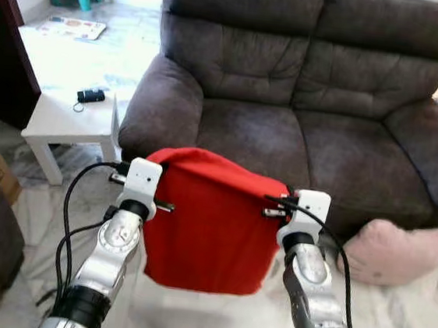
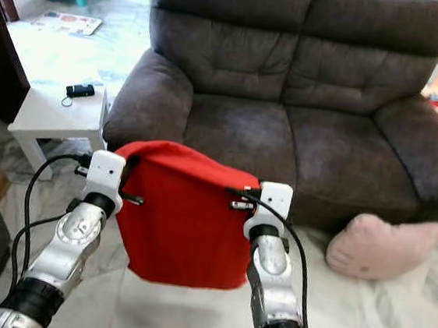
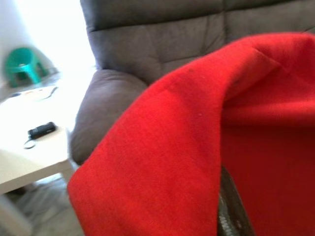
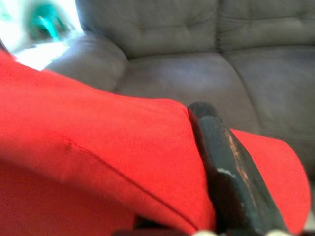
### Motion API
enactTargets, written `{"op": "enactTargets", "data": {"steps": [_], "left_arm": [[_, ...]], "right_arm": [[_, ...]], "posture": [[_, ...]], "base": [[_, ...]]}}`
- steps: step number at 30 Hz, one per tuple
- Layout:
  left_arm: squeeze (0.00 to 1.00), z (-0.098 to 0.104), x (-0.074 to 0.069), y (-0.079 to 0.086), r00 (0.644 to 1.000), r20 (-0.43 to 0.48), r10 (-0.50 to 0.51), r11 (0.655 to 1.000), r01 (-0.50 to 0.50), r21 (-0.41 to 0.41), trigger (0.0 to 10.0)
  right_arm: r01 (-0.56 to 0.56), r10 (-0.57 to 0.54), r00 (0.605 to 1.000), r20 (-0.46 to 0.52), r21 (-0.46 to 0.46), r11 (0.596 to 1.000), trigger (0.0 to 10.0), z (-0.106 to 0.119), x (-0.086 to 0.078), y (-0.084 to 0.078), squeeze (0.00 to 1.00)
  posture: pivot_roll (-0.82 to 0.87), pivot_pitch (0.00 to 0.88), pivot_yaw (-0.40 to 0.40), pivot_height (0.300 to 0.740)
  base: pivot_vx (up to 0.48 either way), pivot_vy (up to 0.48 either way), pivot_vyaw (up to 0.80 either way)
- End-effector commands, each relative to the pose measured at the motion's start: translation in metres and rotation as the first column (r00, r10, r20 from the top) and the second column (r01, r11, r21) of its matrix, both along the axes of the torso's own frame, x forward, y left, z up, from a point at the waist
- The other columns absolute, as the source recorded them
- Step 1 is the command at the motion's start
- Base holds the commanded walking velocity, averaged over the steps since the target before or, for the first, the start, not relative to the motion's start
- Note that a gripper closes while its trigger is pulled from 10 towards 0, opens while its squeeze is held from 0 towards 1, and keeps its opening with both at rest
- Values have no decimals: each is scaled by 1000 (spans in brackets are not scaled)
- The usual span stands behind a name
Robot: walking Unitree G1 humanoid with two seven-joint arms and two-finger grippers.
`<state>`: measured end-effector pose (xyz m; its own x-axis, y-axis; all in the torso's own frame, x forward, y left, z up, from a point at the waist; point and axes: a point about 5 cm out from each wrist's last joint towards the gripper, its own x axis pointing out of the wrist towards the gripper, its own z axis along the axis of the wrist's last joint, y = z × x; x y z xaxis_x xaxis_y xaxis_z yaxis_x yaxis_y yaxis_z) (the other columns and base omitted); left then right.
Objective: Move the pillow to the sofa from floor
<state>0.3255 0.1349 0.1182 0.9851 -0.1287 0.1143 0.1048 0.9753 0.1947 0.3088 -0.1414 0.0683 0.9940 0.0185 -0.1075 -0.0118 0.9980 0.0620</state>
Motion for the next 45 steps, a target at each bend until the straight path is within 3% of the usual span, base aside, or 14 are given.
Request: {"op": "enactTargets", "data": {"steps": [1,8,23,27,30,40,45], "left_arm": [[0,15,3,23,992,73,101,995,-101,-4,10000],[0,19,2,25,988,99,117,993,-114,-35,10000],[0,22,3,30,985,109,135,991,-134,-19,10000],[0,45,2,31,967,226,113,989,-132,68,10000],[0,58,1,34,955,270,121,986,-148,80,10000],[0,69,-3,39,939,306,155,981,-182,61,10000],[0,70,-3,33,940,305,152,983,-177,56,10000]], "right_arm": [[85,-86,990,112,18,996,10000,25,9,-20,0],[87,-89,989,115,17,996,10000,26,10,-21,0],[43,-45,986,161,16,999,10000,35,11,-13,0],[-1,1,969,246,-3,1000,10000,51,12,-6,0],[-24,24,964,266,-4,1000,10000,57,13,-2,0],[-63,60,956,286,-1,998,10000,61,13,6,0],[-90,92,945,315,-21,996,10000,67,11,9,0]], "posture": [[68,0,-78,740],[65,0,-78,740],[68,0,-77,740],[67,0,-79,740],[72,0,-78,740],[81,0,-84,740],[78,0,-85,740]], "base": [[0,0,0],[0,0,0],[81,0,0],[255,0,0],[263,0,0],[275,0,0],[281,0,0]]}}
